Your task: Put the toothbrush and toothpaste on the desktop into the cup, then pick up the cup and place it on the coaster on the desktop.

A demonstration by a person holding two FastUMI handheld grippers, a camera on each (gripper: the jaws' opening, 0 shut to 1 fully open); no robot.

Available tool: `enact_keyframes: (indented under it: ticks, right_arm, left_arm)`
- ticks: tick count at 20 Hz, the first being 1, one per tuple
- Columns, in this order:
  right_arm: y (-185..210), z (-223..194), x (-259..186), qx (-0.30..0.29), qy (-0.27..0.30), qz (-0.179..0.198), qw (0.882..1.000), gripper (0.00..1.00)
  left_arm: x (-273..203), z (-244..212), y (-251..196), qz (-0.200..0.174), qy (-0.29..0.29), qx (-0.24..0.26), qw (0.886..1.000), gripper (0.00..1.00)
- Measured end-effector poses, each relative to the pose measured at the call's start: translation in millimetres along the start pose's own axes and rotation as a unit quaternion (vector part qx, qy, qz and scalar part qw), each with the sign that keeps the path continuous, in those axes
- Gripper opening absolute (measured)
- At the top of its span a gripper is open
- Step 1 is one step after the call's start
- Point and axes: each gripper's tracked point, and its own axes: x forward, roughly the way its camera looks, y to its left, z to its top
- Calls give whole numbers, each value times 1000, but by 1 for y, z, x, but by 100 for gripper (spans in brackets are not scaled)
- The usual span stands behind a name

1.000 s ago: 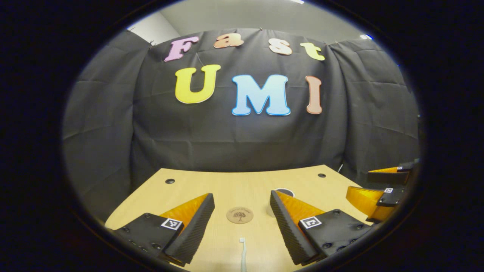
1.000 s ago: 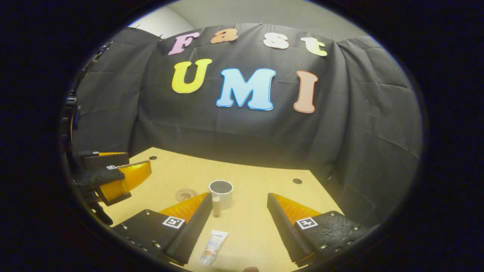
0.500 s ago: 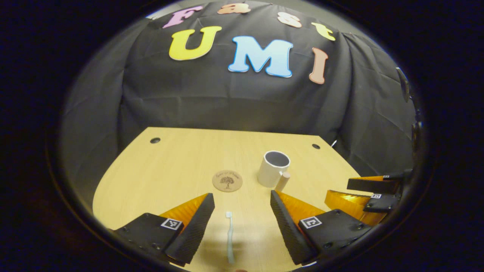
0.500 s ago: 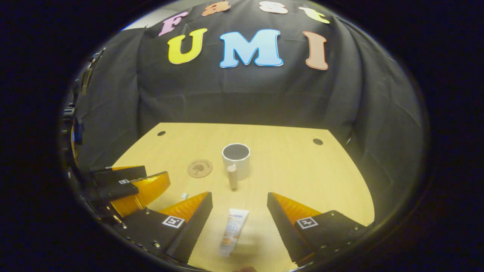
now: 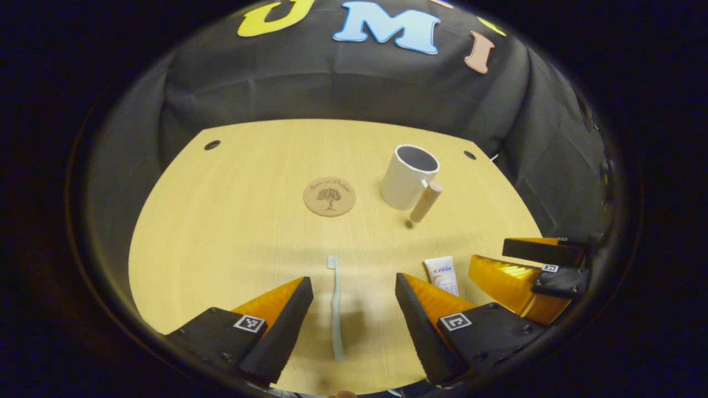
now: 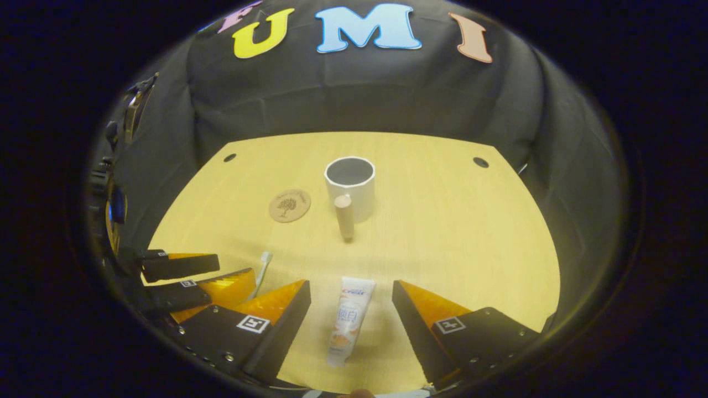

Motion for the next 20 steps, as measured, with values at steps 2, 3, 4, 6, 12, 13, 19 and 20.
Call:
enact_keyframes:
  ticks: [2, 3, 4, 6, 12, 13, 19, 20]
  right_arm:
    - [-3, -8, 5, 4, 21, -3, 1000, 93]
    - [-4, -13, 9, 5, 31, -5, 1000, 93]
    - [-6, -18, 11, 8, 41, -6, 999, 93]
    - [-7, -25, 16, 15, 59, -6, 998, 93]
    - [-9, -43, 33, 23, 118, -8, 993, 93]
    - [-10, -47, 35, 24, 130, -10, 991, 93]
    - [-5, -56, 51, 41, 178, -9, 983, 93]
    - [-5, -59, 53, 41, 186, -9, 982, 93]
  left_arm:
    - [10, -12, 5, 1, 28, 1, 1000, 100]
    - [13, -16, 7, 6, 43, -2, 999, 99]
    - [16, -20, 8, 6, 58, -4, 998, 99]
    - [21, -29, 10, 1, 81, -12, 997, 99]
    - [38, -60, 18, 7, 167, -42, 985, 99]
    - [39, -61, 21, 13, 176, -38, 984, 100]
    - [44, -71, 18, 17, 222, -26, 974, 100]
    - [44, -73, 19, 19, 229, -27, 973, 99]
